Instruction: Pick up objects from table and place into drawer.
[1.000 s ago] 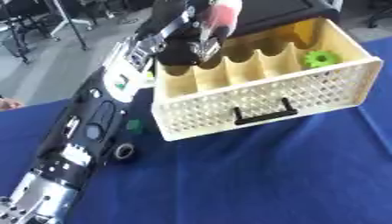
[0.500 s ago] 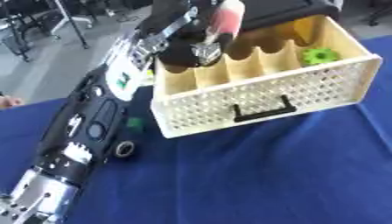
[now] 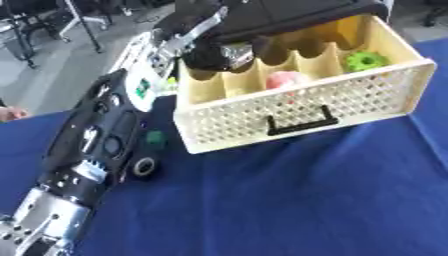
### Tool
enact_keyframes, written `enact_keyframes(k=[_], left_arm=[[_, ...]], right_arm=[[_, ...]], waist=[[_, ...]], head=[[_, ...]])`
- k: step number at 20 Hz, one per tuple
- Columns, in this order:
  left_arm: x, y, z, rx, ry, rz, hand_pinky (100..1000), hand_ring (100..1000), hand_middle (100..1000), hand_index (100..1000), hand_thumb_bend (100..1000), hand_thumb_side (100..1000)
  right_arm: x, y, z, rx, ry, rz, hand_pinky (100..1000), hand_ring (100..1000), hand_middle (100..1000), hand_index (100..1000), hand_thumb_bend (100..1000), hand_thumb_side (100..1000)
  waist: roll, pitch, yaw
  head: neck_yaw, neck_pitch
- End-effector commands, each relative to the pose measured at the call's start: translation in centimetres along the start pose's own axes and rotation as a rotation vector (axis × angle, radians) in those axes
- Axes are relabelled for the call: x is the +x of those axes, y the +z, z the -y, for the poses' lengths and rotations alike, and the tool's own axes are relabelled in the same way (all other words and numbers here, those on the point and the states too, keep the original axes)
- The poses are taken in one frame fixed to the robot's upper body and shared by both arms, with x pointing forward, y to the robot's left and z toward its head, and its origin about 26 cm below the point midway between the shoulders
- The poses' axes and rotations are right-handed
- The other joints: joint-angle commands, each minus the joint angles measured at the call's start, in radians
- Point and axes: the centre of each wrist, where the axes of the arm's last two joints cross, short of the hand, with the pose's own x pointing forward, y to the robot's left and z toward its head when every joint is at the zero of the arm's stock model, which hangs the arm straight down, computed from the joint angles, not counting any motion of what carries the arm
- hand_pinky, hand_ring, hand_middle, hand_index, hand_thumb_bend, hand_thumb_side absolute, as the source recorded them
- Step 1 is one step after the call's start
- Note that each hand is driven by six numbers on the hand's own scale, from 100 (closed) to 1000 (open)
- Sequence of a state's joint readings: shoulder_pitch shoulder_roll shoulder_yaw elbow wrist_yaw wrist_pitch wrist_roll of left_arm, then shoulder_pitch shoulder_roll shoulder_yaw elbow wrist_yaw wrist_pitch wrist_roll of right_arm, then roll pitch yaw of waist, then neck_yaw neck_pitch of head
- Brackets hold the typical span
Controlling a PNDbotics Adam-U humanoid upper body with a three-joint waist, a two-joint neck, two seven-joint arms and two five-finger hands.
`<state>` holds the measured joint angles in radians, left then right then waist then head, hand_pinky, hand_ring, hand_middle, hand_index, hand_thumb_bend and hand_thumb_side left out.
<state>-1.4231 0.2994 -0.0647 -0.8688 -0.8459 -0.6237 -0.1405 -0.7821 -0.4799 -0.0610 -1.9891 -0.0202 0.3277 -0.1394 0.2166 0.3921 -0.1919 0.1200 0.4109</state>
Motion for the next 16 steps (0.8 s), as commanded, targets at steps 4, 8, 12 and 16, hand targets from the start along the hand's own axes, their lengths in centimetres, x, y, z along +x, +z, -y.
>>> enact_keyframes(k=[4,8,12,16], left_arm=[[-0.7,0.8,-0.9,0.039,0.026,-0.033,900,942,932,1000,216,858],[-0.4,0.8,-1.9,0.178,0.061,-0.043,793,859,829,927,135,756],[0.9,1.6,-4.3,0.513,0.178,0.016,676,778,737,882,100,733],[3.3,3.6,-7.4,0.680,0.336,0.080,619,735,689,863,100,738]], right_arm=[[0.5,-0.1,0.4,-0.012,-0.005,0.020,670,442,383,702,100,1000],[0.4,-0.1,0.4,-0.015,-0.005,0.017,667,442,384,702,100,1000],[0.2,0.2,0.6,-0.015,0.016,0.008,668,447,388,707,100,1000],[-0.1,0.3,0.9,-0.023,0.043,0.001,671,454,393,712,100,1000]], waist=[[-0.017,-0.025,0.004],[-0.021,-0.033,0.008],[-0.031,-0.054,0.034],[-0.042,-0.074,0.059]], head=[[0.002,0.009],[0.002,0.018],[-0.022,0.047],[-0.039,0.071]])
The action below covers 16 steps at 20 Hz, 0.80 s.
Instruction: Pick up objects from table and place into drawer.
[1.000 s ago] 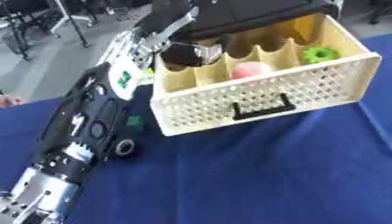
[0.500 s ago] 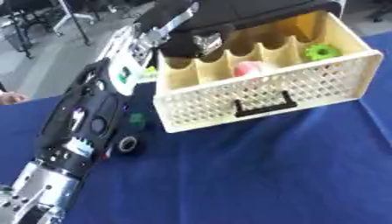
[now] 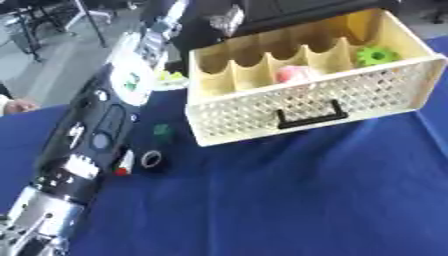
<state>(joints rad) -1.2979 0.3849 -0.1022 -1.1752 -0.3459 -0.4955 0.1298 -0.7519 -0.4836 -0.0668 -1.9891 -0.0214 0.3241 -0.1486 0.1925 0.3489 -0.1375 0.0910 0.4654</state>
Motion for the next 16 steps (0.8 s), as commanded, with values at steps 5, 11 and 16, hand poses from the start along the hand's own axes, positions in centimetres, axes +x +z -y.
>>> enact_keyframes(k=[5,11,16], left_arm=[[5.9,-1.1,-5.1,0.134,0.260,0.057,592,709,655,855,100,772],[8.6,1.5,-7.5,0.195,0.470,-0.015,550,667,616,851,100,809],[11.1,5.9,-8.5,0.261,0.578,-0.090,541,659,611,861,100,833]], right_arm=[[0.4,0.0,0.5,-0.013,0.027,0.018,668,452,393,711,100,1000],[0.2,0.1,0.6,-0.009,0.043,0.010,669,470,414,730,100,1000],[0.8,-0.2,0.6,0.071,0.128,0.060,685,507,462,769,100,1000]], waist=[[-0.034,-0.049,0.024],[-0.074,-0.071,0.065],[-0.106,-0.087,0.085]], head=[[-0.005,0.030],[-0.006,0.051],[-0.016,0.061]])
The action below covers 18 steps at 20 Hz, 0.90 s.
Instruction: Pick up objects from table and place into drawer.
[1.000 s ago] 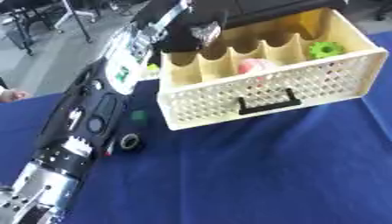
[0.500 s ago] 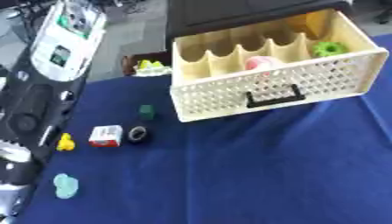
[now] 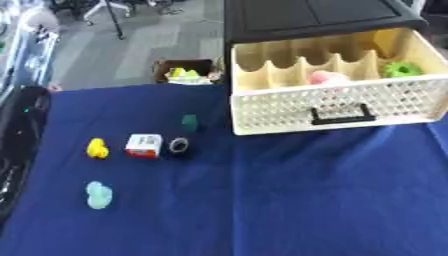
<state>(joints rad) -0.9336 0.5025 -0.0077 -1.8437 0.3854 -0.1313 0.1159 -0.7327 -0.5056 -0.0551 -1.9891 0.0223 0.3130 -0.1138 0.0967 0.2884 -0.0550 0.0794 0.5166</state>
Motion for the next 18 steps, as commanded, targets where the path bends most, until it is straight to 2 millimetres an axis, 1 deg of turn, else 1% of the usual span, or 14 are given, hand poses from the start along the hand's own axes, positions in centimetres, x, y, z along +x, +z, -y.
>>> enact_keyframes(k=[1,4,7,8,9,13,18], left_arm=[[2.8,1.2,-0.7,0.025,0.012,0.010,541,661,613,869,103,847],[1.9,4.3,-1.6,0.046,-0.018,-0.074,542,663,611,877,108,873],[1.1,6.8,-2.5,0.039,-0.059,-0.144,537,659,606,873,113,903],[0.9,7.4,-2.7,0.031,-0.069,-0.158,538,658,606,873,114,904],[0.7,8.0,-2.9,0.024,-0.078,-0.166,538,660,606,871,112,904],[0.2,10.1,-3.4,-0.001,-0.107,-0.192,539,665,608,863,104,913],[-0.4,12.7,-3.4,-0.033,-0.113,-0.275,531,656,599,864,113,952]], right_arm=[[1.3,-0.7,0.7,0.047,0.088,0.071,682,515,473,774,100,1000],[1.9,-1.1,1.0,0.095,0.158,0.109,681,544,502,781,100,1000],[2.5,-1.4,1.4,0.146,0.229,0.142,674,577,541,783,100,1000],[2.7,-1.5,1.5,0.165,0.254,0.152,674,583,545,783,100,1000],[2.9,-1.6,1.5,0.188,0.280,0.161,676,607,566,782,100,1000],[3.6,-1.9,1.8,0.339,0.394,0.193,682,656,607,798,100,1000],[4.5,-2.2,2.3,0.594,0.506,0.212,686,671,621,808,100,1000]], waist=[[-0.015,-0.028,0.004],[-0.031,-0.033,0.009],[-0.046,-0.035,0.012],[-0.050,-0.036,0.013],[-0.054,-0.036,0.013],[-0.069,-0.038,0.017],[-0.083,-0.041,0.012]], head=[[-0.006,0.012],[-0.010,0.014],[-0.017,0.015],[-0.019,0.015],[-0.020,0.015],[-0.027,0.016],[-0.026,0.017]])
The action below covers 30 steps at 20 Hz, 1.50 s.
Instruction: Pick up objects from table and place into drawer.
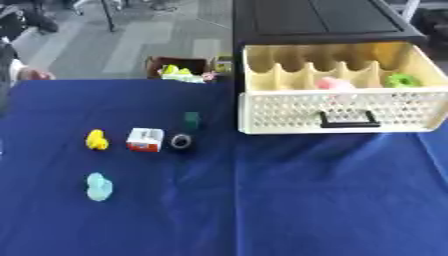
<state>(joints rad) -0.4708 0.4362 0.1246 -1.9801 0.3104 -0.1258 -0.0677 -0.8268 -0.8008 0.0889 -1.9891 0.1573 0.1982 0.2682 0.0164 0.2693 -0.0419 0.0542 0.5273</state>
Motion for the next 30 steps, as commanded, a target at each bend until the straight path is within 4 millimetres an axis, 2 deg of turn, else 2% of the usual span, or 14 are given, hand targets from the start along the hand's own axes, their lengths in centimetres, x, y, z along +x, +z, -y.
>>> enact_keyframes(k=[1,7,12,27,28,30], left_arm=[[0.3,0.4,-0.1,-0.033,-0.022,-0.006,530,656,599,865,114,956],[-0.4,1.6,0.2,-0.069,-0.028,-0.044,535,665,609,873,110,956],[-0.6,2.1,0.3,-0.072,-0.027,-0.064,534,663,605,870,116,968],[-0.8,2.6,0.2,-0.068,-0.025,-0.099,533,660,600,866,107,971],[-0.8,2.6,0.2,-0.068,-0.025,-0.100,533,659,600,866,107,974],[-0.9,2.7,0.3,-0.068,-0.023,-0.106,532,658,599,865,106,975]], right_arm=[[0.8,0.0,1.4,0.151,0.087,0.031,691,678,628,813,100,1000],[1.1,-0.1,1.3,0.478,0.078,0.071,716,706,673,842,100,1000],[1.2,-0.1,1.0,0.636,0.036,0.092,730,714,687,866,100,1000],[-0.3,1.5,0.4,0.877,-0.129,0.073,764,744,747,927,100,1000],[-0.3,1.6,0.2,0.886,-0.141,0.070,793,764,787,966,100,1000],[-0.7,1.9,-0.9,0.946,-0.185,0.047,804,770,798,985,100,1000]], waist=[[-0.004,-0.021,-0.002],[-0.017,-0.021,0.006],[-0.023,-0.021,0.002],[-0.030,-0.029,-0.016],[-0.029,-0.028,-0.017],[-0.028,-0.029,-0.014]], head=[[-0.001,0.007],[-0.003,0.009],[-0.006,0.005],[0.004,0.007],[0.003,0.006],[0.000,0.005]])
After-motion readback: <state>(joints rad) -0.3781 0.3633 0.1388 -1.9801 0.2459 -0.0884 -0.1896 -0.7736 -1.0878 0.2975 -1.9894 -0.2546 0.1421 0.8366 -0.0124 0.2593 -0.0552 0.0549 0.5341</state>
